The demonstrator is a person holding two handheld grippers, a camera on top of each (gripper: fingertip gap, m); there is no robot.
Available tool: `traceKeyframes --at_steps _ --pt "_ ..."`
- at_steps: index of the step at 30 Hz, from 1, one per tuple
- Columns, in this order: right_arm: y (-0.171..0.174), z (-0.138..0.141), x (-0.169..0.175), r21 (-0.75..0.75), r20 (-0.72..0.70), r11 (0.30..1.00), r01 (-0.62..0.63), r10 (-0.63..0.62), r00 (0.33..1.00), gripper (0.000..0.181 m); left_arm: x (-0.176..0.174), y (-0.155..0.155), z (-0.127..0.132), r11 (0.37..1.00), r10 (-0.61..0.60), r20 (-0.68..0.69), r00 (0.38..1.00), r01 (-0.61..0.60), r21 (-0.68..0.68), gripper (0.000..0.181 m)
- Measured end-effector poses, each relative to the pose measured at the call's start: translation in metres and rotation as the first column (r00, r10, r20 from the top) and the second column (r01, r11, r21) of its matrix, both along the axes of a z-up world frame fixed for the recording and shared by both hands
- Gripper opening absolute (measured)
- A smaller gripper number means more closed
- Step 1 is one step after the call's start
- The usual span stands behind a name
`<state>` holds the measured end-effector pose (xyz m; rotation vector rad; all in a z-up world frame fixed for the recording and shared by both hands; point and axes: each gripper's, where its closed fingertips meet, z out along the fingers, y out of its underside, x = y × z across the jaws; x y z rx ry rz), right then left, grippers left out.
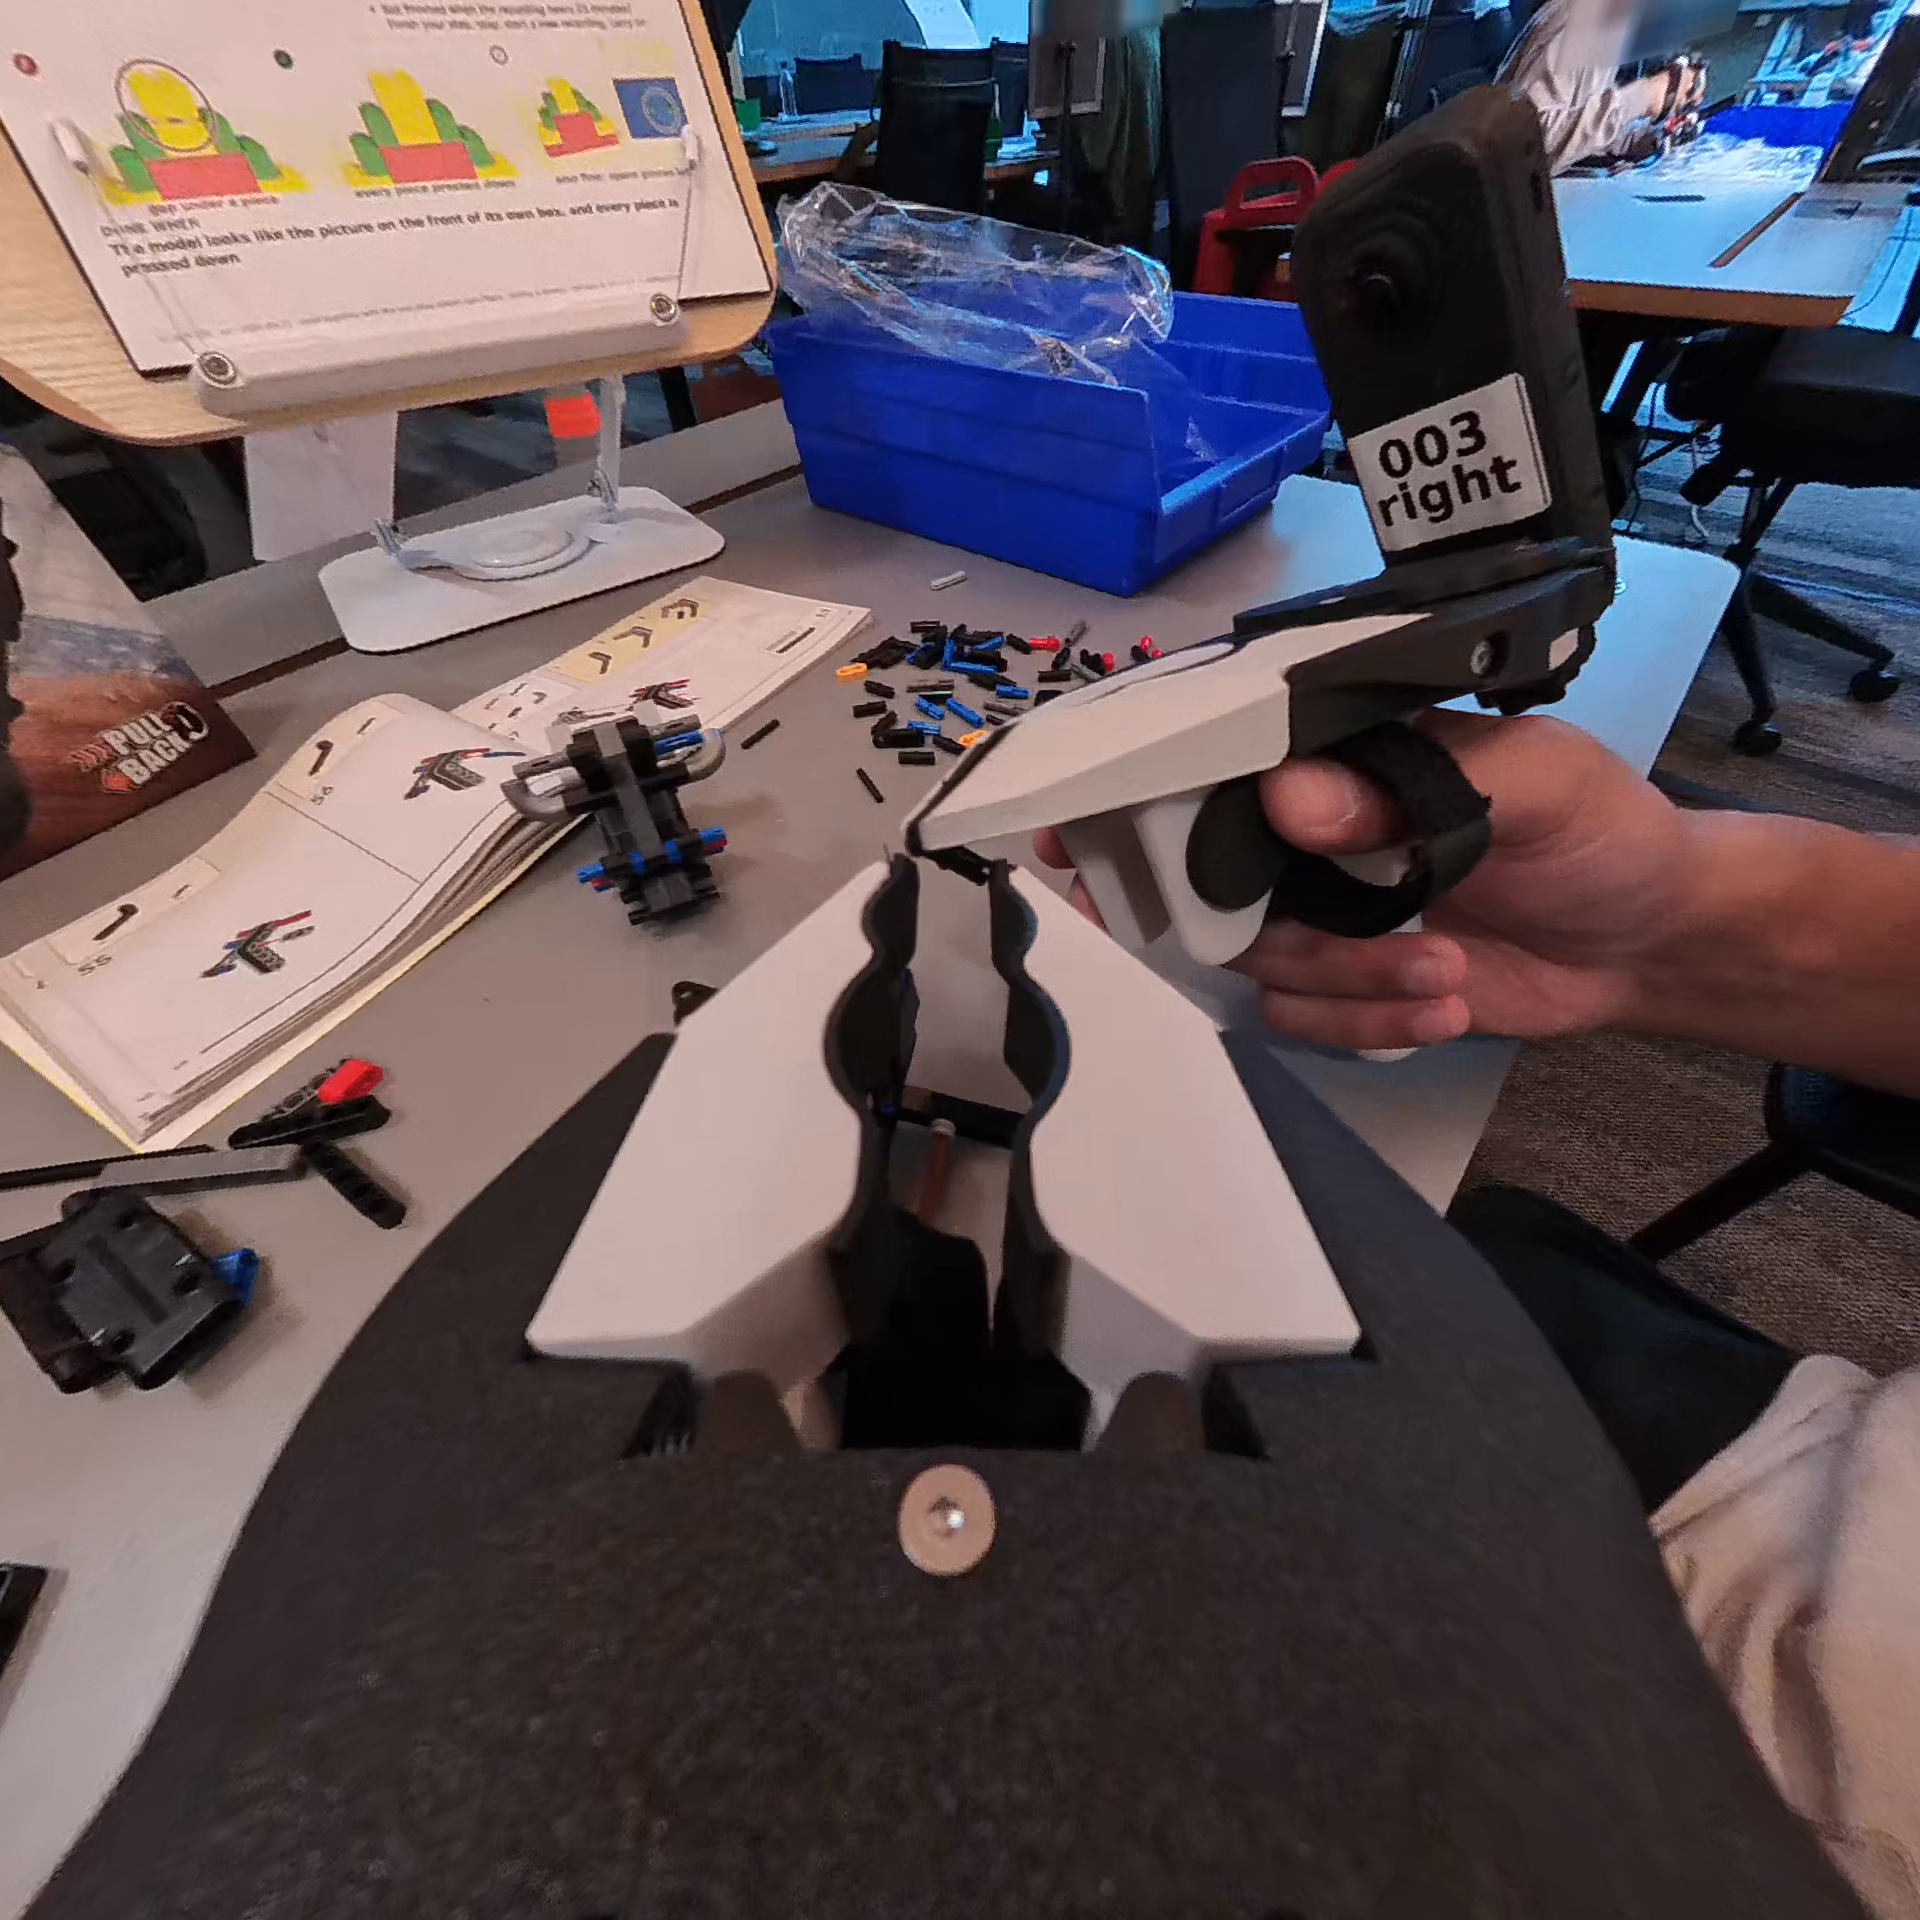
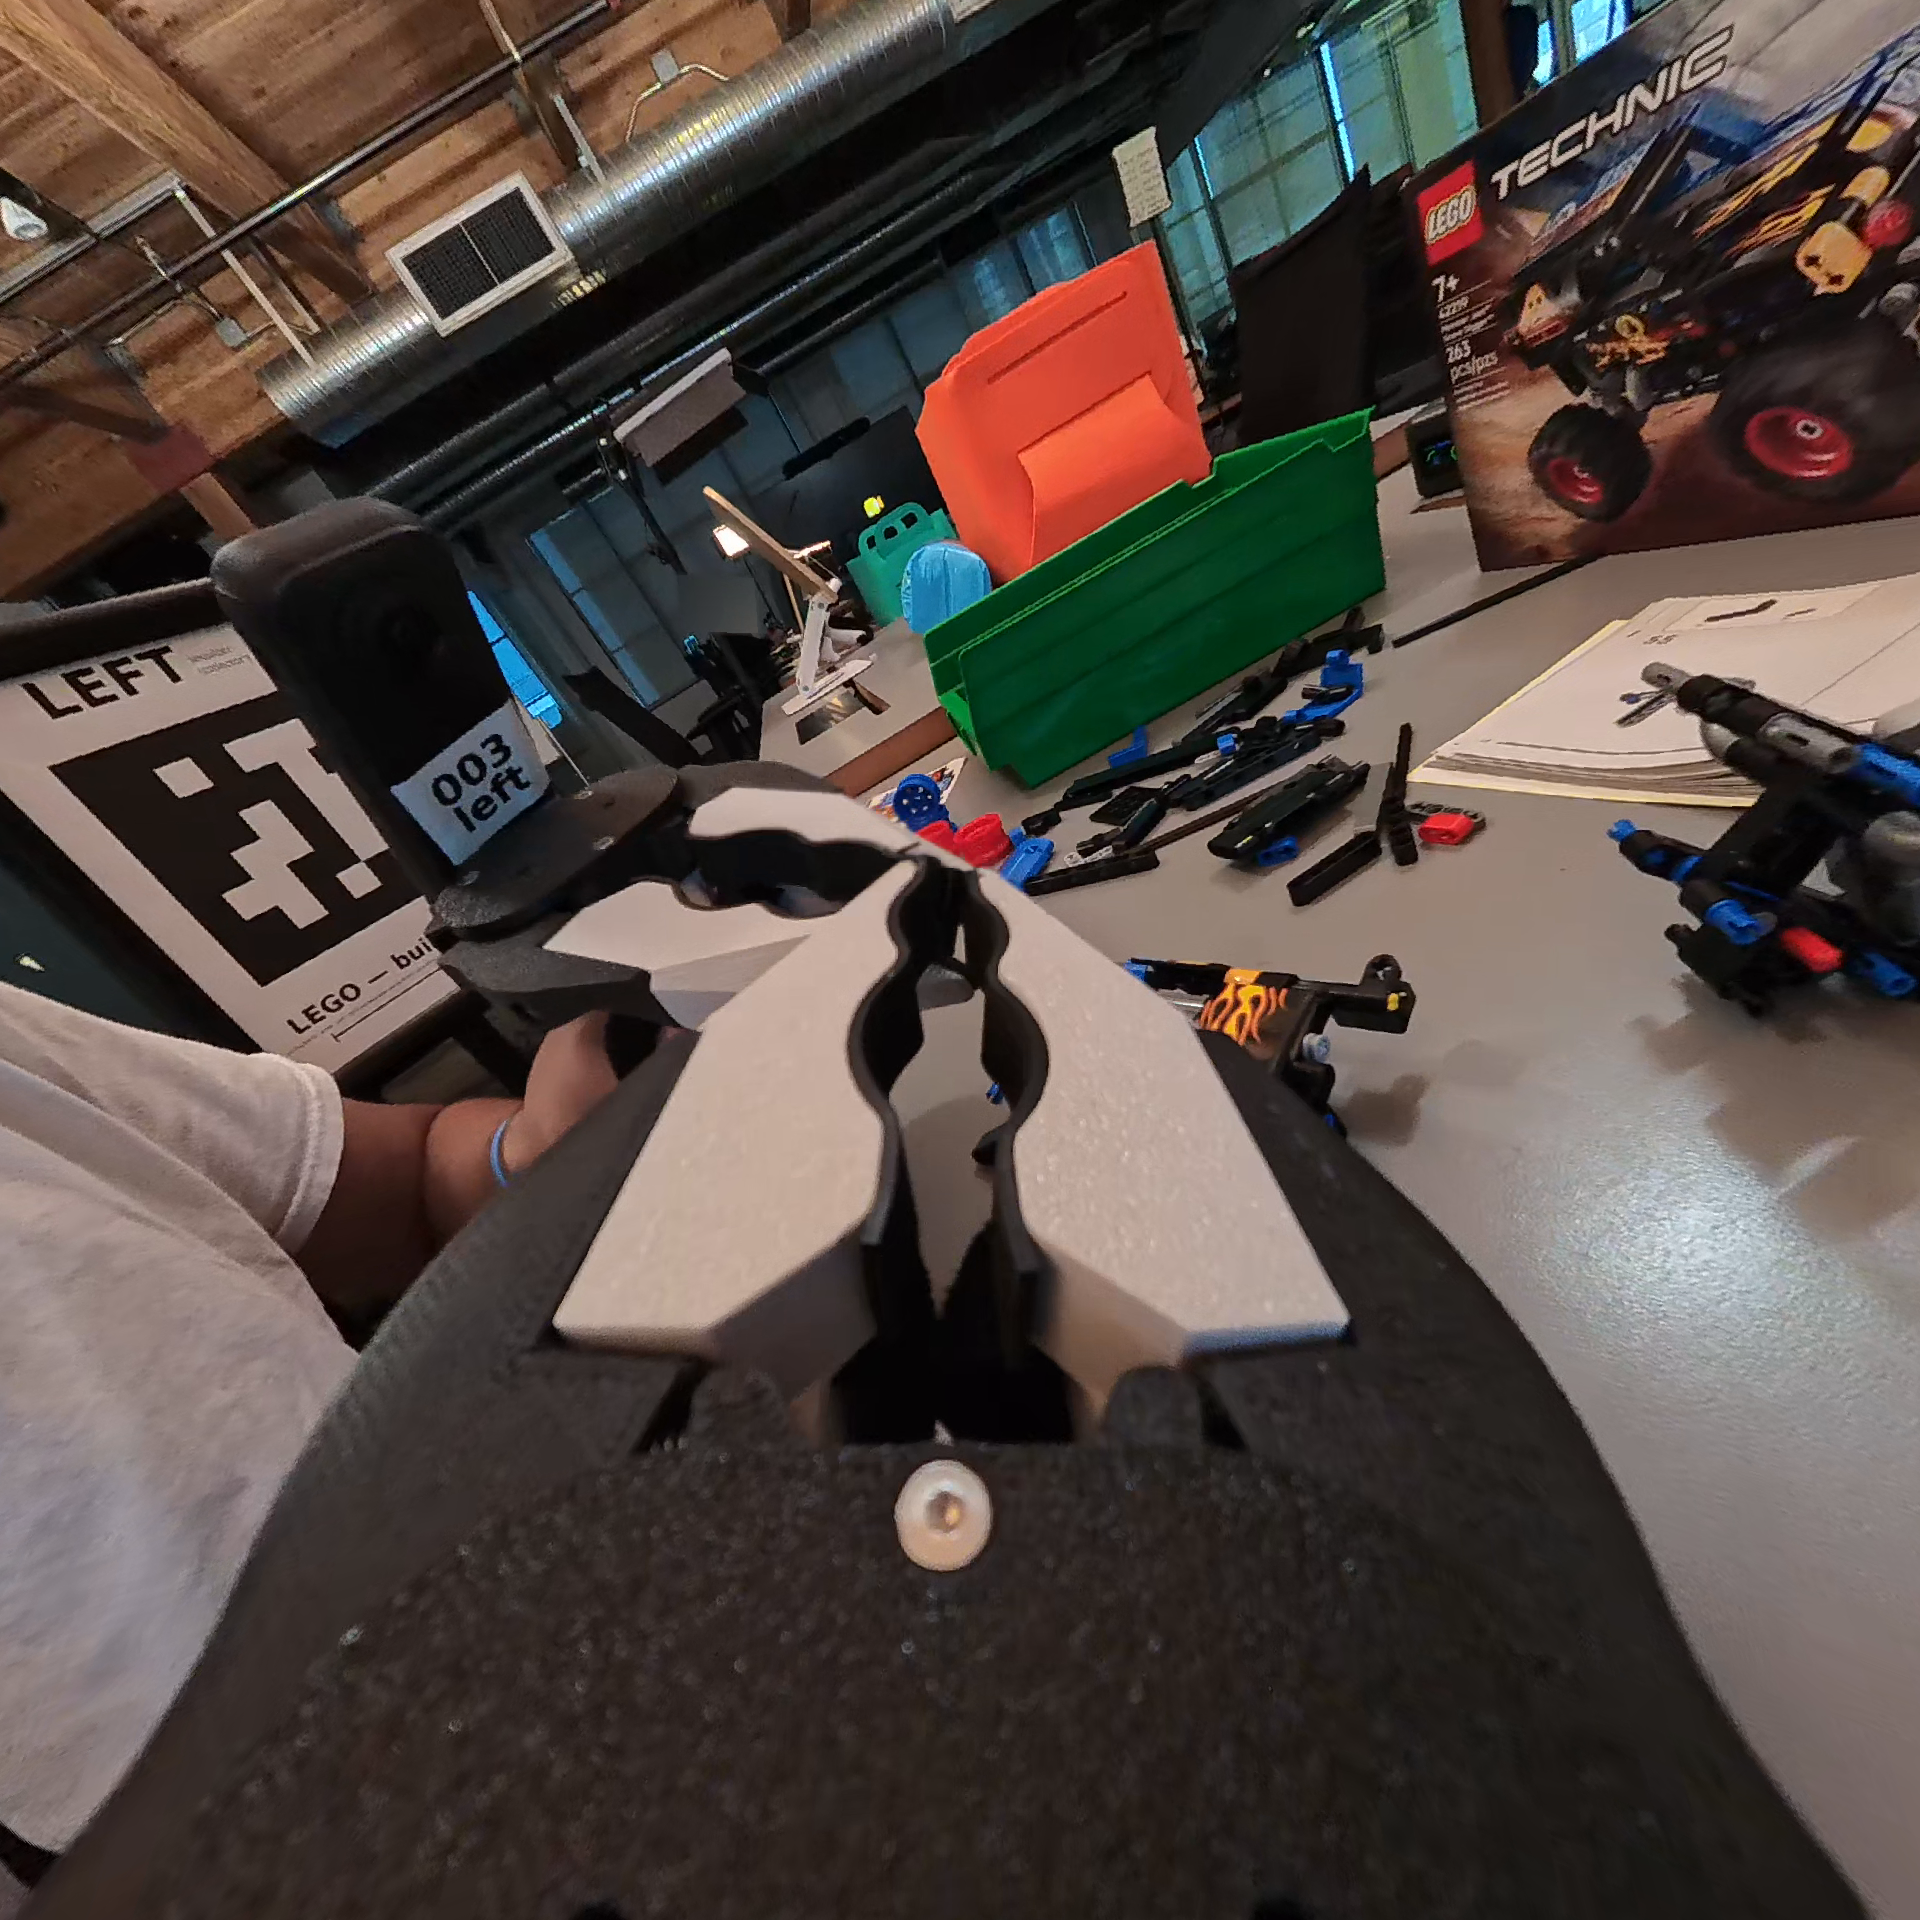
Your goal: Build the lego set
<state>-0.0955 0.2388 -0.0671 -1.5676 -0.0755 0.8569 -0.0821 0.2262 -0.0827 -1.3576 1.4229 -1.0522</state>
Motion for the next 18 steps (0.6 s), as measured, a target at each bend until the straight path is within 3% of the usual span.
traceKeyframes --at_steps 6,11,15,18 --pt "-0.001 -0.001 0.001 0.013 0.029 1.000 0.005 -0.006 1.000 0.003 0.000 -0.001 -0.005 0.995 -0.002 -0.040 0.999 0.005 0.095 0.003" --pt "-0.009 -0.005 0.000 -0.026 0.108 0.996 -0.083 0.086 0.991 0.006 -0.002 0.000 -0.014 0.942 -0.030 -0.099 0.995 0.061 0.331 0.000" --pt "-0.018 -0.010 0.005 -0.023 0.314 0.995 -0.099 0.101 0.944 0.006 -0.004 0.003 -0.019 0.849 -0.021 -0.131 0.991 0.087 0.521 0.000" --pt "-0.022 -0.022 0.010 -0.027 0.522 0.998 -0.056 0.061 0.851 0.007 -0.004 0.003 -0.021 0.801 -0.008 -0.142 0.990 0.091 0.591 0.000"
